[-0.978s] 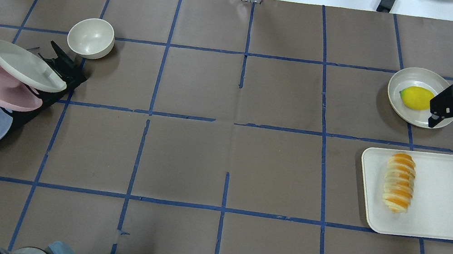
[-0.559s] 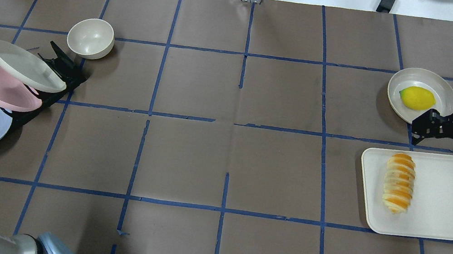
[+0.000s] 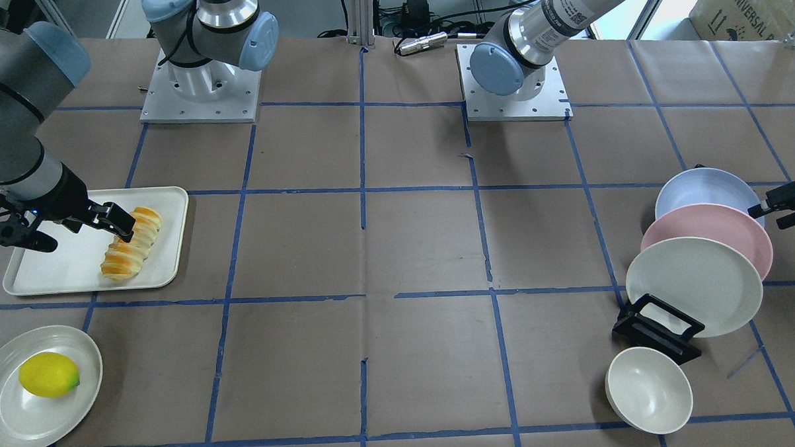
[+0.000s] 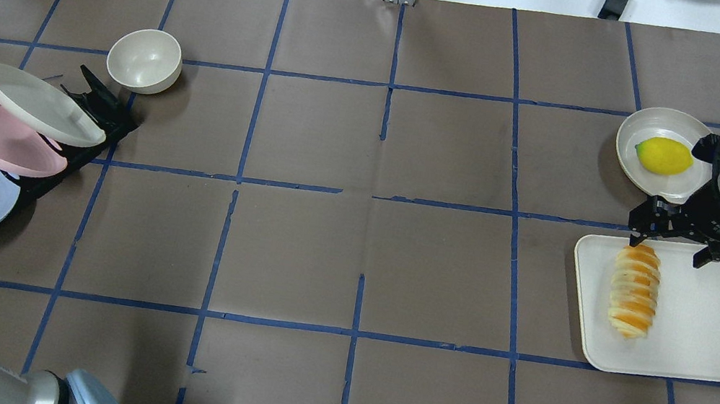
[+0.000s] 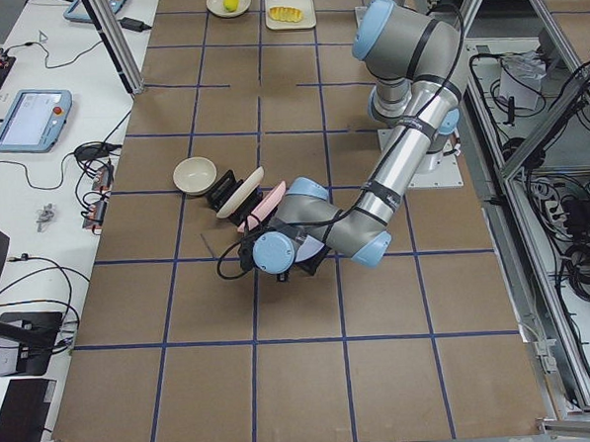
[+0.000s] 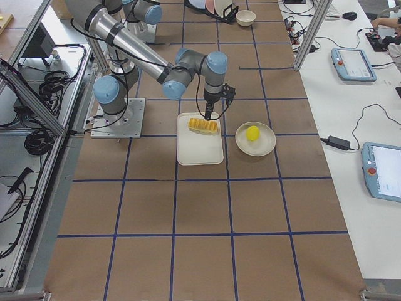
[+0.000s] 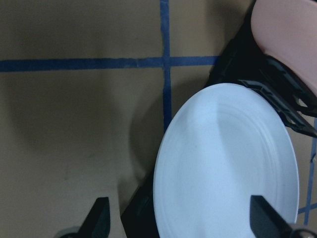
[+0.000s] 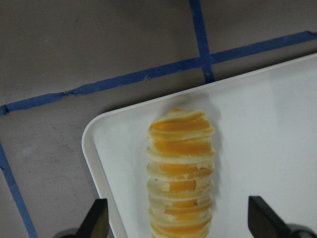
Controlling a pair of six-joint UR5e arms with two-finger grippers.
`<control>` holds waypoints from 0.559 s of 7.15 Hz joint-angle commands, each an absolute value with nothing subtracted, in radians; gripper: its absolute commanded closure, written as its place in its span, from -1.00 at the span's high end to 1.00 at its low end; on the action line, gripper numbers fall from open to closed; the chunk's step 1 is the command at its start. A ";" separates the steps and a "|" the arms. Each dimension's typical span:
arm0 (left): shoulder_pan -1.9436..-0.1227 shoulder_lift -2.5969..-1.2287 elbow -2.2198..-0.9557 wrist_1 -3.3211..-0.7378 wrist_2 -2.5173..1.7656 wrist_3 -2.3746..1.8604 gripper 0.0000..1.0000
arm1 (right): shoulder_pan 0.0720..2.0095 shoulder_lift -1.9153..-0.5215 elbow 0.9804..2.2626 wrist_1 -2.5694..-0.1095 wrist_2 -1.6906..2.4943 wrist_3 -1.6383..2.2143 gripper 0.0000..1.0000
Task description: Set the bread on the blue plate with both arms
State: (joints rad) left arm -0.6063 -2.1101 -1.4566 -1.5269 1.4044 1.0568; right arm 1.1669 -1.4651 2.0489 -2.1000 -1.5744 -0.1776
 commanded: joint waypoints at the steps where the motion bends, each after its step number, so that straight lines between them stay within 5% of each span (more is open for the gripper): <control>1: -0.620 -2.146 -1.463 -1.494 1.387 1.060 0.98 | 1.164 -1.430 2.089 -2.181 -1.574 -0.179 0.98; 3: -0.617 -2.171 -1.457 -1.488 1.385 1.089 0.75 | 1.146 -1.391 2.126 -2.262 -1.581 -0.186 0.98; 4: -0.617 -2.171 -1.447 -1.486 1.387 1.088 0.17 | 1.144 -1.390 2.163 -2.316 -1.627 -0.184 0.98</control>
State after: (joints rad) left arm -0.6168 -2.1659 -1.4560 -1.4894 1.3860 1.0814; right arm 1.1508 -1.3986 2.1254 -2.2557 -1.5913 -0.1838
